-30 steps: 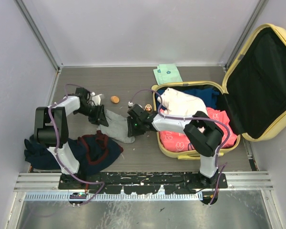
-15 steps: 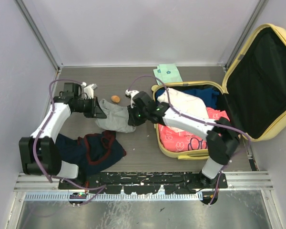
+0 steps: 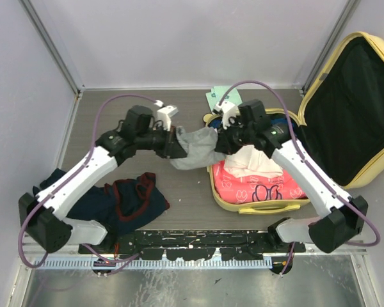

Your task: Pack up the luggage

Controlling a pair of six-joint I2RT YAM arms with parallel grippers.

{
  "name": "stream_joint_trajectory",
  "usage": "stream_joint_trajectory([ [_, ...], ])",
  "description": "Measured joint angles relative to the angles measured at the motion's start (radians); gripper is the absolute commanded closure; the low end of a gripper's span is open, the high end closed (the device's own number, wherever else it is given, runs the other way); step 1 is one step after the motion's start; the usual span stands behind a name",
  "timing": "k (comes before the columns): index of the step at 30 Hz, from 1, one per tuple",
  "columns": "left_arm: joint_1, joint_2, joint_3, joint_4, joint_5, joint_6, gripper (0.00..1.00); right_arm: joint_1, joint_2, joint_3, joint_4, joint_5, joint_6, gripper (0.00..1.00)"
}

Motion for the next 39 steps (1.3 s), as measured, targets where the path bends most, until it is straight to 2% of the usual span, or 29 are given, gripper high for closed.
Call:
stream_joint_trajectory([
  [5,-0.214,0.196,0.129,0.129,-0.133,-0.102,1.00,-0.143,-0.111,-0.002,-0.171,-0.018,-0.175,0.99],
  [11,-0.397,0.398,0.229,0.201,-0.212,-0.159,1.00,-0.373,-0.256,-0.041,-0.334,-0.037,-0.376,0.99],
  [19,-0.460,0.543,0.267,0.232,-0.225,-0.210,0.99,-0.545,-0.350,-0.248,-0.432,-0.034,-0.560,0.98],
  [22,-0.460,0.557,0.231,0.237,-0.228,-0.211,0.82,-0.569,-0.336,-0.306,-0.442,-0.024,-0.583,0.86],
  [23,-0.460,0.559,0.224,0.236,-0.228,-0.209,0.75,-0.573,-0.331,-0.316,-0.445,-0.021,-0.591,0.79],
  [24,-0.460,0.561,0.223,0.235,-0.227,-0.205,0.67,-0.576,-0.327,-0.322,-0.450,-0.019,-0.598,0.68],
  [26,-0.460,0.561,0.223,0.231,-0.226,-0.194,0.58,-0.578,-0.326,-0.325,-0.460,-0.016,-0.608,0.43],
  [27,-0.459,0.561,0.225,0.224,-0.224,-0.190,0.52,-0.578,-0.329,-0.325,-0.465,-0.011,-0.616,0.35],
  [29,-0.452,0.561,0.229,0.203,-0.215,-0.176,0.37,-0.579,-0.335,-0.323,-0.477,0.000,-0.620,0.25],
  [31,-0.446,0.561,0.238,0.174,-0.203,-0.160,0.25,-0.581,-0.337,-0.307,-0.498,0.010,-0.626,0.20],
  [35,-0.412,0.530,0.259,0.116,-0.189,-0.121,0.14,-0.582,-0.320,-0.190,-0.543,0.025,-0.630,0.17],
  [37,-0.386,0.491,0.267,0.086,-0.182,-0.097,0.13,-0.582,-0.304,-0.120,-0.557,0.024,-0.634,0.24],
  [39,-0.360,0.440,0.274,0.066,-0.174,-0.070,0.13,-0.582,-0.286,-0.053,-0.578,0.011,-0.648,0.40],
])
